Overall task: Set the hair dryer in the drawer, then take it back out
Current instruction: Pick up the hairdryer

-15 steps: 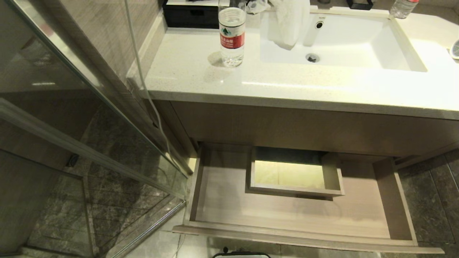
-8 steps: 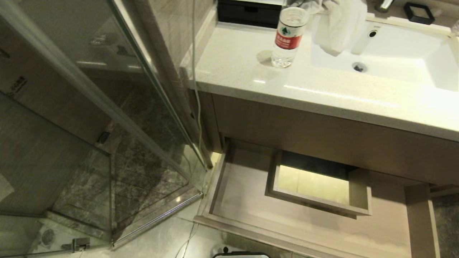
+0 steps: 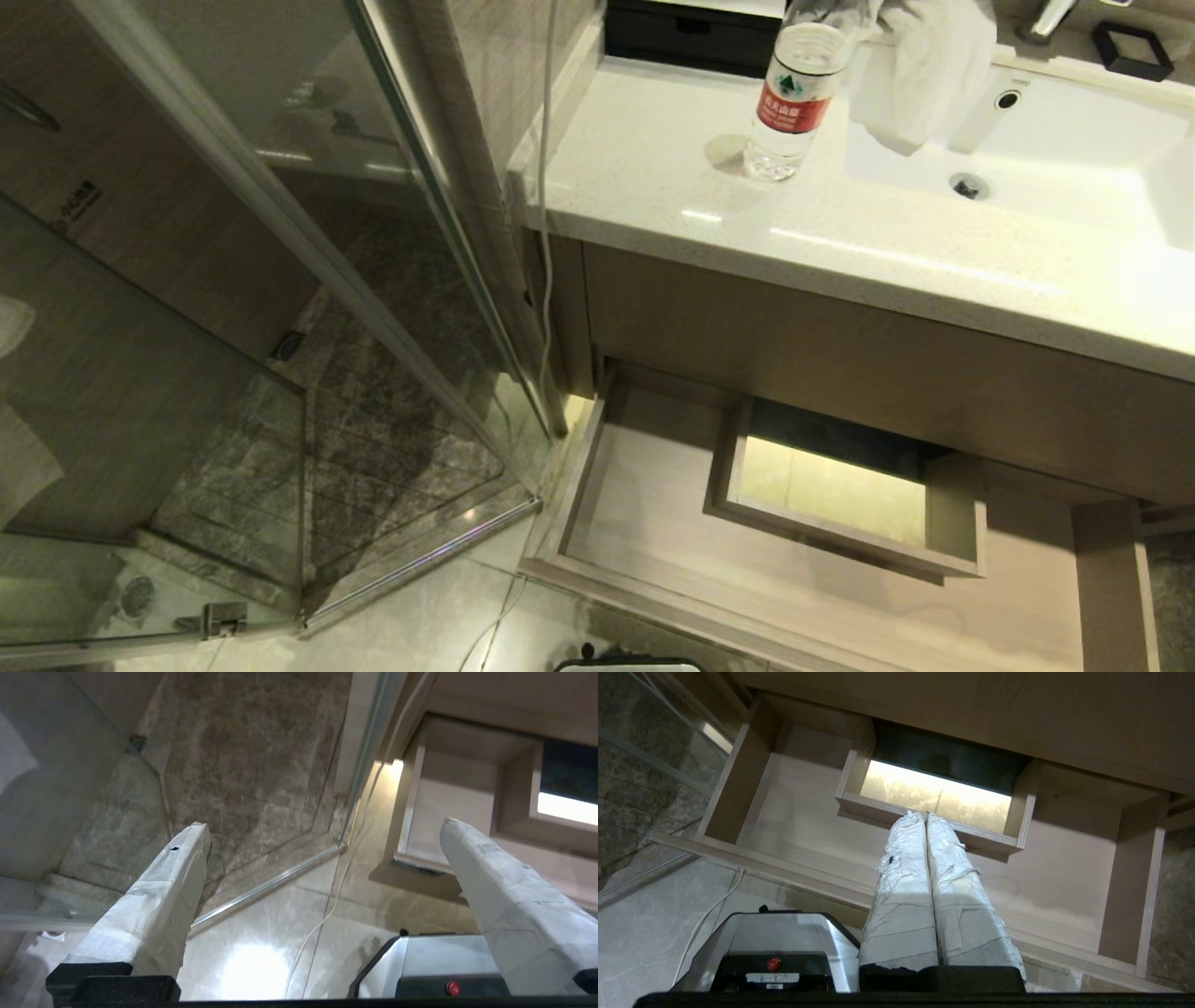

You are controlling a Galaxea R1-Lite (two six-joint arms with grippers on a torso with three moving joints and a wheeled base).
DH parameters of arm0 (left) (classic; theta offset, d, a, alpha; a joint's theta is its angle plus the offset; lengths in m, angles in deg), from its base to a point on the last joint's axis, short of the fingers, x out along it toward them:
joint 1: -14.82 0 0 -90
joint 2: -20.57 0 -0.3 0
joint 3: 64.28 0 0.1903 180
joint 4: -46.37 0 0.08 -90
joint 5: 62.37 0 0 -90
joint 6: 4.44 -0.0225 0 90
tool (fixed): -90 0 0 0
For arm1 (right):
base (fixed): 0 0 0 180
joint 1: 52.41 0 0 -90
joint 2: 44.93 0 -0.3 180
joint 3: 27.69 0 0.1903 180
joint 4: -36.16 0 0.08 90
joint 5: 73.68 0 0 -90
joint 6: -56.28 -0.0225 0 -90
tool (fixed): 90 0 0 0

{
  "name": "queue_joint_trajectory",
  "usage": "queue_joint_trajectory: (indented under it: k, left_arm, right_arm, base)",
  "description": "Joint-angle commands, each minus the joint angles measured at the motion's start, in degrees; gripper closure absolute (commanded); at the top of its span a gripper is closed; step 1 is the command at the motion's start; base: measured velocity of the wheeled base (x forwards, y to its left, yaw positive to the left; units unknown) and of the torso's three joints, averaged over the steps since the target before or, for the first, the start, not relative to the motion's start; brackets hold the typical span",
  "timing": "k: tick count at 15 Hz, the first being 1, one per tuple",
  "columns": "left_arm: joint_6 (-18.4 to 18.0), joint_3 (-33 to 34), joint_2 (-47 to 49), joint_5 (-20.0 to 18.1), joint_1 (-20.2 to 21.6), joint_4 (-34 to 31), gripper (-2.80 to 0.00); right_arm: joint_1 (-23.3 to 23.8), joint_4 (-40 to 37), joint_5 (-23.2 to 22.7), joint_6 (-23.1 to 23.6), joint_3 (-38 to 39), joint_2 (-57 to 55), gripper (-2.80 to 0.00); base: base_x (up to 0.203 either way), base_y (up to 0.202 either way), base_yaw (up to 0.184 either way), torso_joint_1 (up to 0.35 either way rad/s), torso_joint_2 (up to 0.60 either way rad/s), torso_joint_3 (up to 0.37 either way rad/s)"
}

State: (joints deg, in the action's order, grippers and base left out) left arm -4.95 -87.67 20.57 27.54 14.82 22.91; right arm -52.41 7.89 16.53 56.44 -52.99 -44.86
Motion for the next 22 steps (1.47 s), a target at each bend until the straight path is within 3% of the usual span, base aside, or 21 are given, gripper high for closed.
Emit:
queue_joint_trajectory:
  k: [1,16,22]
  left_arm:
    - [-0.02,0.02,0.0,0.01,0.0,-0.08,-2.8]
    - [0.16,0.02,0.0,0.01,0.0,-0.17,-2.8]
    - [0.31,0.02,0.0,0.01,0.0,-0.08,-2.8]
  right_arm:
    - [0.0,-0.02,-0.03,0.02,-0.01,0.01,0.0]
    - [0.0,-0.02,-0.01,0.02,-0.01,0.0,0.0]
    - [0.0,-0.02,-0.03,0.02,-0.01,-0.06,0.0]
  base:
    - [0.0,0.0,0.0,0.0,0.0,0.0]
    - [0.0,0.008,-0.157,0.002,0.0,0.002]
    - [0.0,0.0,-0.032,0.001,0.0,0.002]
